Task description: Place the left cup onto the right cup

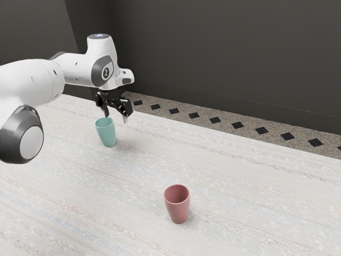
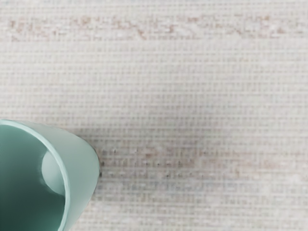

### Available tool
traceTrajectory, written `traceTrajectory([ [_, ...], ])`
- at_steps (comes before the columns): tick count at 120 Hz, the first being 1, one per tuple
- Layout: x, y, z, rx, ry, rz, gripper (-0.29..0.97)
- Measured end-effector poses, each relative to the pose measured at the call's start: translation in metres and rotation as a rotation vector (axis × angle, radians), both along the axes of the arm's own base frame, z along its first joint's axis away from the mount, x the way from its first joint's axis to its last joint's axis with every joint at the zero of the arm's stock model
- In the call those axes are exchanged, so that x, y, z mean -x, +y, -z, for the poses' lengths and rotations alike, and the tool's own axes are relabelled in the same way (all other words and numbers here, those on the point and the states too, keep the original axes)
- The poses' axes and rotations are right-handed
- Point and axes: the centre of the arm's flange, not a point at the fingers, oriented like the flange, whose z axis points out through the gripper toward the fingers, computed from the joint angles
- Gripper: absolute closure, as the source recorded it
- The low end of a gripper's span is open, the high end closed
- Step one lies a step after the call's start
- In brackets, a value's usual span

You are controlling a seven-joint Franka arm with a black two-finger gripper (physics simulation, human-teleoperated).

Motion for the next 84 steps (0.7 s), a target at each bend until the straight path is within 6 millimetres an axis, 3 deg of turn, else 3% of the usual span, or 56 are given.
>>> traceTrajectory([
  [84,-0.014,0.033,0.043,0.005,0.047,-0.034,0.02],
])
